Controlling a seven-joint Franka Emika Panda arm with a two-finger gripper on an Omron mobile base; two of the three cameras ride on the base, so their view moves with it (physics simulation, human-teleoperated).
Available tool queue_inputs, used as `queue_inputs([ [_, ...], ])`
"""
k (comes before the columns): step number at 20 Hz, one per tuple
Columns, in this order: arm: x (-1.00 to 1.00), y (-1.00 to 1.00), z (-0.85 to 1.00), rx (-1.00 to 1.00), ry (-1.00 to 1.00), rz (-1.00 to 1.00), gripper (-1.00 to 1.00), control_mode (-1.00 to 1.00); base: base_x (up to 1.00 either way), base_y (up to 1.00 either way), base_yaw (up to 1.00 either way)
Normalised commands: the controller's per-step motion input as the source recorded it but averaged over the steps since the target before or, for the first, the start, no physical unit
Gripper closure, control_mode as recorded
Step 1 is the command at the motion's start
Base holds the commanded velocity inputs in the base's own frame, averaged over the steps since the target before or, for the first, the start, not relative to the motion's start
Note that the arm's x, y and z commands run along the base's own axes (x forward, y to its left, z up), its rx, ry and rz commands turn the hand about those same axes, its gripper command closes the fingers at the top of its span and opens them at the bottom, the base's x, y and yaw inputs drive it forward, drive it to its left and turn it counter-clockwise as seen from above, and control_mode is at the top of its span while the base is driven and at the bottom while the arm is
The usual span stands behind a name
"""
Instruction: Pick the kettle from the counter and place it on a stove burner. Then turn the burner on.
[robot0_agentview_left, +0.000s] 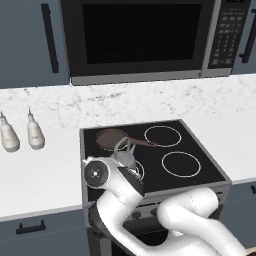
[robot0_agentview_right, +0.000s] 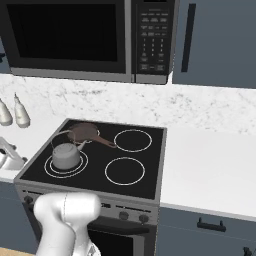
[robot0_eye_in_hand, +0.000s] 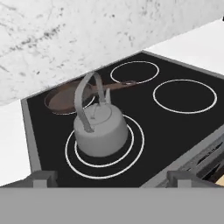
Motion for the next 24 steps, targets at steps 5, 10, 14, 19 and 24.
queue_inputs([
  [5,-0.78,1.00,-0.91,-0.21,-0.07,0.20,-1.00,-1.00,0.00,0.00,0.00],
  [10,-0.49,1.00,-0.97,-0.14,-0.13,0.15,-1.00,-1.00,0.00,0.00,0.00],
  [14,-0.02,0.89,-0.94,-0.16,-0.23,0.09,-1.00,-1.00,0.00,0.00,0.00],
  [19,-0.02,-0.48,-0.56,-0.18,-0.31,0.01,-1.00,-1.00,0.00,0.00,0.00],
  [24,0.03,-0.57,-0.26,-0.02,-0.13,0.02,-1.00,-1.00,0.00,0.00,0.00],
])
